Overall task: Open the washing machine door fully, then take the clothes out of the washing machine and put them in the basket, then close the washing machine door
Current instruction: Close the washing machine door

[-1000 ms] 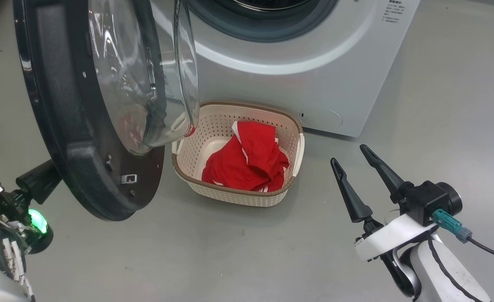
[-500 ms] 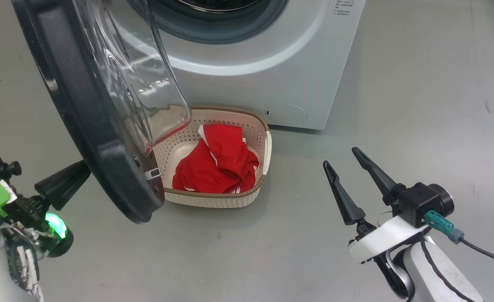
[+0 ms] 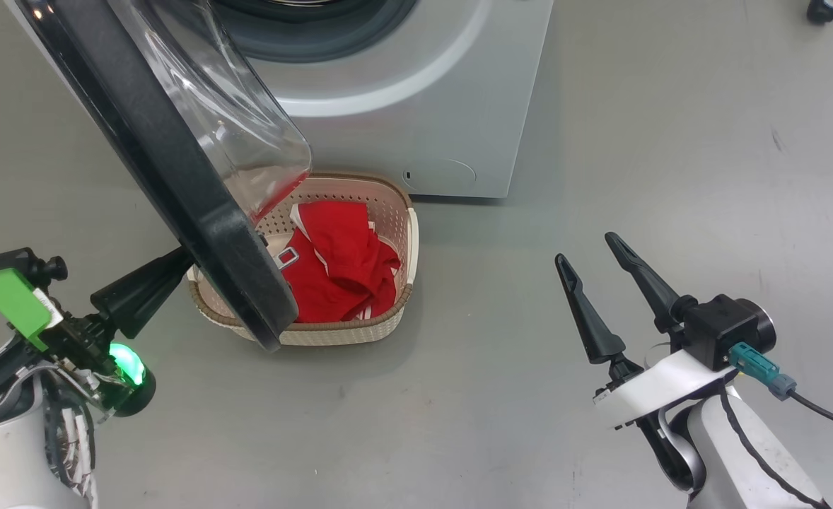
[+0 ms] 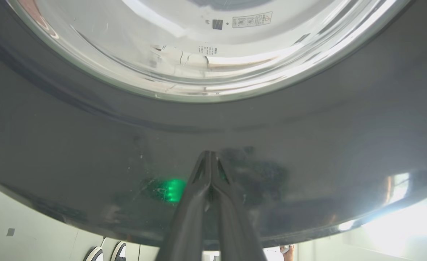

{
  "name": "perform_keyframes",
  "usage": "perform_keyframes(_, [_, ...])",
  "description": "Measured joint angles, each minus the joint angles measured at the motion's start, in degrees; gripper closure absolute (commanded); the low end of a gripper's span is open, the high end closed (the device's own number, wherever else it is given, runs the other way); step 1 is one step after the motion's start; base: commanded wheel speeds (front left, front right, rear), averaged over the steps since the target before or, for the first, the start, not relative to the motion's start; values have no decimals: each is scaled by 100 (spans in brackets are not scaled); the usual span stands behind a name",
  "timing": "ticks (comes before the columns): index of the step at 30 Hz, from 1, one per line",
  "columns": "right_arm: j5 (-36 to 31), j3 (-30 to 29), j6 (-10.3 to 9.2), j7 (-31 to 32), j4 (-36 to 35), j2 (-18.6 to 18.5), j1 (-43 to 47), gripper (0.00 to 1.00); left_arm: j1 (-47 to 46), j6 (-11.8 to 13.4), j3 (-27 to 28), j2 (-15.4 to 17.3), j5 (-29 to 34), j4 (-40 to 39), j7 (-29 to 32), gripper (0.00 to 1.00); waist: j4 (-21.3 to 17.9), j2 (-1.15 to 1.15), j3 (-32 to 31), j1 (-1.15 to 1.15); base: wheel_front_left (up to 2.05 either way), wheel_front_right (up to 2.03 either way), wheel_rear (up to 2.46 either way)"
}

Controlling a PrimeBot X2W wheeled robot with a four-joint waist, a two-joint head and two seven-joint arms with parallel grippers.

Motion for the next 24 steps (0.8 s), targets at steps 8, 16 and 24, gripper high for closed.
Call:
perform_keyframes(8, [2,-157,-1,0,1,-3,11,0,238,-164,-360,-7,157,-168,-595,100,20,0,-74,0,0,0,0])
perform_keyframes(16, [1,-218,-1,0,0,-1,42,0,728,-335,-646,-7,1702,-760,-1540,100,146,0,-196,0,0,0,0])
perform_keyframes(24, [1,-221,-1,0,-1,43,148,0,1097,-336,-1162,319,2893,-1933,-2584,100,225,0,-319,0,0,0,0])
